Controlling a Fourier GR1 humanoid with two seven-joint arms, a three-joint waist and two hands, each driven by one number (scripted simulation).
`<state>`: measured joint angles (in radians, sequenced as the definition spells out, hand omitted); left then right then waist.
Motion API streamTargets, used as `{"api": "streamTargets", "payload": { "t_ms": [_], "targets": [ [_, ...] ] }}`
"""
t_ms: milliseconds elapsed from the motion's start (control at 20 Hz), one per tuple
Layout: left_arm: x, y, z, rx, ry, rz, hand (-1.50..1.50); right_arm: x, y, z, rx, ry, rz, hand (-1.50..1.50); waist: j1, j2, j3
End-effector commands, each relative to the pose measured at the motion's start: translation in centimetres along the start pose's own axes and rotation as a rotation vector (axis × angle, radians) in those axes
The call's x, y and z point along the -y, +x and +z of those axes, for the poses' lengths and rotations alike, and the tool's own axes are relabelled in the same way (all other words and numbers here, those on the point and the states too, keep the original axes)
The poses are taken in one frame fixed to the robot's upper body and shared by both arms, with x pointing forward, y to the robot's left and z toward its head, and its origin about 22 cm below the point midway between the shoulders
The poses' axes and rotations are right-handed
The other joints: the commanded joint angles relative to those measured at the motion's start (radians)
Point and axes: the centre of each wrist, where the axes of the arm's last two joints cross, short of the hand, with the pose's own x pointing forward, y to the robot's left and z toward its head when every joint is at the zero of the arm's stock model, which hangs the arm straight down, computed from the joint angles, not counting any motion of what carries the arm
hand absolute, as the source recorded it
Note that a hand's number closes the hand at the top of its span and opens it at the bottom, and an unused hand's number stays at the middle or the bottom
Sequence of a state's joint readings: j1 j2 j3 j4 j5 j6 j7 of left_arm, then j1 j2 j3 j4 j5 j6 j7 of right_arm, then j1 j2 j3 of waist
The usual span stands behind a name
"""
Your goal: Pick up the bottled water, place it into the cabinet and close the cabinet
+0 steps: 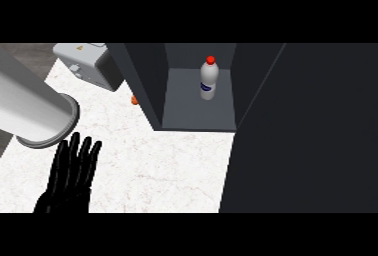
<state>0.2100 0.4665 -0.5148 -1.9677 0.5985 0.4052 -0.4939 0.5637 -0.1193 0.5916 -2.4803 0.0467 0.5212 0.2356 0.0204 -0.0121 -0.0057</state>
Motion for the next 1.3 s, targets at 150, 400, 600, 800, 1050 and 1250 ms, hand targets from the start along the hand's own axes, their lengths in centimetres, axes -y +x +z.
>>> {"api": "streamTargets", "payload": {
  "t_ms": [150, 400, 600, 800, 1050, 1250],
  "targets": [
    [-1.9, 0.9, 0.8, 0.0, 0.001, -0.006, -1.5, -2.7, 3.0, -3.5, 0.129, 0.088, 0.097, 1.5, 0.006, -0.005, -0.006],
    [-3.1, 1.1, 1.5, -0.012, 0.009, -0.002, -1.5, -3.1, 2.7, -5.7, 0.096, 0.111, 0.131, 1.5, 0.008, 0.0, -0.006],
    [-3.3, 2.3, 1.8, -0.004, 0.001, 0.001, -1.5, -3.0, 3.0, -6.4, 0.102, 0.113, 0.173, 1.5, 0.021, -0.007, -0.005],
    [-3.5, 1.7, 1.5, 0.001, -0.011, 0.009, -1.5, -2.6, 3.0, -7.3, 0.105, 0.13, 0.195, 1.5, 0.017, 0.006, -0.007],
    [-4.2, 2.1, 2.1, 0.004, -0.025, 0.02, -1.5, -2.3, 2.5, -8.1, 0.086, 0.154, 0.197, 1.5, 0.047, 0.01, -0.008],
    [-4.5, 2.5, 1.4, 0.005, -0.032, 0.024, -1.5, -1.9, 2.8, -8.2, 0.102, 0.171, 0.211, 1.5, 0.043, 0.016, -0.009]
  ]
}}
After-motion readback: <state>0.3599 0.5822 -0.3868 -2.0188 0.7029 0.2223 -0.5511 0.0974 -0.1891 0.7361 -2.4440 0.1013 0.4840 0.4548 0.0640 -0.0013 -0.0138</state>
